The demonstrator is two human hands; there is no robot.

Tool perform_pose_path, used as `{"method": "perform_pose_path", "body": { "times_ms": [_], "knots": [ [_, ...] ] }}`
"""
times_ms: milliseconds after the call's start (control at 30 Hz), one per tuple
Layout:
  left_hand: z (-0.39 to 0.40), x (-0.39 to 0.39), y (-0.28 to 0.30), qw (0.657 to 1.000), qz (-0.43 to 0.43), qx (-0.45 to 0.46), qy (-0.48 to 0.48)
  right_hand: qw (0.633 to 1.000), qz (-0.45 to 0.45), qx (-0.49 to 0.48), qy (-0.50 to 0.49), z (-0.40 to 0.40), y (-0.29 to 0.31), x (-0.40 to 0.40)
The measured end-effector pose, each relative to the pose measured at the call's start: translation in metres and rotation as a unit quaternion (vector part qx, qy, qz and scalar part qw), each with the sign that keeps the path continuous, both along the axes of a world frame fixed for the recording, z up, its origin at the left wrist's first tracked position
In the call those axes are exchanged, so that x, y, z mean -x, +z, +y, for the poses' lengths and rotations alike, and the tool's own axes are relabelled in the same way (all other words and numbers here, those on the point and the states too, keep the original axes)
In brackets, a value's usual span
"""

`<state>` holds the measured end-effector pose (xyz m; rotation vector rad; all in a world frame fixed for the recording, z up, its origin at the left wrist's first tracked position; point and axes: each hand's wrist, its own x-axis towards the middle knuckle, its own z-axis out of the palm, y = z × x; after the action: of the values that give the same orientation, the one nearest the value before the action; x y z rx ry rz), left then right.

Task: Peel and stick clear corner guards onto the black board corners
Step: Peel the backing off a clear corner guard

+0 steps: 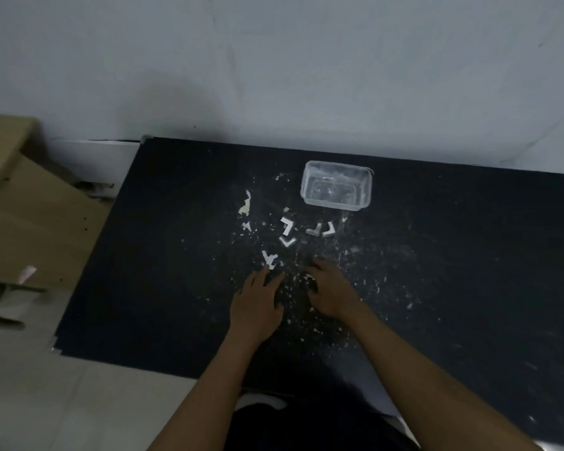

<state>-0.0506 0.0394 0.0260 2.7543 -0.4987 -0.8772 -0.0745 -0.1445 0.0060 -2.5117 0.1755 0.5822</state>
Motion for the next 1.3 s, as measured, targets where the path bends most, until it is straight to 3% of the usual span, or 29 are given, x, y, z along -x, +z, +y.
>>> {"method": "perform_pose_path", "body": {
  "times_ms": [200,400,567,767,900,1167,1300],
  "knots": [
    [-0.017,-0.050,-0.008,0.997,-0.067,0.045,-0.004,0.996,-0.023,0.005,-0.080,-0.034,0.001,-0.041],
    [-0.002,-0.079,-0.033,0.997,-0.014,0.020,0.067,0.996,-0.034,0.021,-0.077,-0.029,0.003,-0.061],
    [0.009,-0.077,-0.043,0.995,-0.038,0.049,0.074,0.999,-0.030,-0.001,-0.027,0.002,-0.010,-0.065],
    [0.011,-0.078,-0.044,0.992,-0.044,0.074,0.091,0.991,-0.062,0.011,-0.116,0.013,-0.013,-0.073],
    [0.010,-0.078,-0.043,0.991,-0.045,0.076,0.101,0.993,-0.068,0.026,-0.089,0.016,-0.014,-0.081],
    [0.009,-0.078,-0.046,0.993,-0.023,0.065,0.092,0.992,0.014,0.124,-0.019,0.018,-0.012,-0.079],
    [0.008,-0.080,-0.041,0.991,0.052,0.088,0.087,0.992,0.011,0.123,-0.015,0.020,-0.018,-0.065]
  ]
}}
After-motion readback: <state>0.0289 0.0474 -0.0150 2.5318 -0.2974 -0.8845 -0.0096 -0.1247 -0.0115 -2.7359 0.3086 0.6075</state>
